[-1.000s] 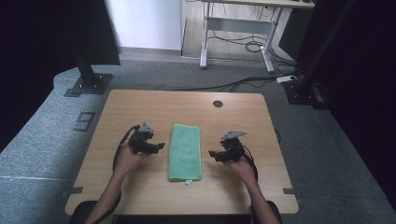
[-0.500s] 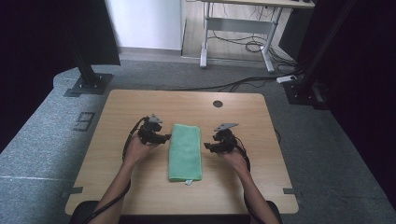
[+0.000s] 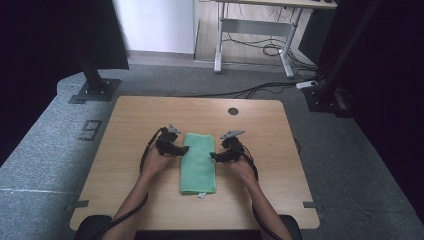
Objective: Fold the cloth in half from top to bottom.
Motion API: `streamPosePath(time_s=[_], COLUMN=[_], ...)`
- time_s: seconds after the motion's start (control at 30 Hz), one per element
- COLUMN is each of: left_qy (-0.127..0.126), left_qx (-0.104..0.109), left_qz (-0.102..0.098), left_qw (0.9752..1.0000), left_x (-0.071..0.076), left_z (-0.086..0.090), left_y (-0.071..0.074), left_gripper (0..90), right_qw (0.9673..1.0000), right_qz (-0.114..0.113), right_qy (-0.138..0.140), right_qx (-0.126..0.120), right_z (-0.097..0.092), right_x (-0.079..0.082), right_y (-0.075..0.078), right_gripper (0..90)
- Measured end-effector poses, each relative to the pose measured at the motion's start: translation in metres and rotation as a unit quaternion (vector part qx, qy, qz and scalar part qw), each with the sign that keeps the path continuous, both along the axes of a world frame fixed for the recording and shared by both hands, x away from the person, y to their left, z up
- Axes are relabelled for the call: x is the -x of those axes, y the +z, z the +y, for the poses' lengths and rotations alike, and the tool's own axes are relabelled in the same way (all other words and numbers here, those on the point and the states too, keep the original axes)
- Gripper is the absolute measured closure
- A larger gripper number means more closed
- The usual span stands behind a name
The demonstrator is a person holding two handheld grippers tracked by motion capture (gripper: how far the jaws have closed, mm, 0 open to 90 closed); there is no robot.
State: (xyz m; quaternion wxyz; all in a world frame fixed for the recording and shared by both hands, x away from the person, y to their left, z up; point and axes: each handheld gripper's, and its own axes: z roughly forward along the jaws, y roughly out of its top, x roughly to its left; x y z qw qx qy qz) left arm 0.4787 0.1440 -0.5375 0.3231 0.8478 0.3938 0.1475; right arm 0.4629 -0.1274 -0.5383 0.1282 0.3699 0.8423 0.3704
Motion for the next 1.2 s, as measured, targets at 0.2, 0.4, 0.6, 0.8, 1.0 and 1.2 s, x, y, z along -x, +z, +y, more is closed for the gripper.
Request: streamPosePath(time_s=[0.2, 0.4, 0.6, 0.8, 1.0, 1.2], left_qy=[0.001, -0.008, -0.021, -0.014, -0.002, -0.001], left_qx=[-0.007, -0.007, 0.002, 0.029, 0.044, 0.01], left_qz=[-0.007, -0.004, 0.016, 0.008, 0.009, 0.011], left_qw=[0.9999, 0.9999, 0.9997, 0.9995, 0.999, 0.9999], left_x=[0.006, 0.022, 0.041, 0.029, 0.005, 0.006], left_z=[-0.001, -0.002, 0.0, 0.006, -0.003, -0.007], left_y=[-0.004, -0.004, -0.003, 0.016, 0.019, 0.008], left_gripper=[19.5, 19.5, 20.4, 25.2, 30.9, 29.6], right_qw=[0.9998, 0.9997, 0.9995, 0.9992, 0.9993, 0.9992], right_qz=[-0.002, -0.007, -0.004, -0.003, -0.003, -0.003], right_qy=[-0.004, 0.005, 0.02, 0.029, 0.028, 0.032], right_qx=[0.018, 0.022, 0.024, 0.028, 0.023, 0.022], right_z=[0.004, 0.002, -0.001, -0.001, -0.002, -0.003], right_x=[0.004, 0.017, 0.034, 0.046, 0.046, 0.046], right_y=[-0.009, -0.009, -0.009, -0.008, -0.009, -0.009], right_gripper=[19.5, 19.7, 19.9, 21.1, 21.0, 22.1])
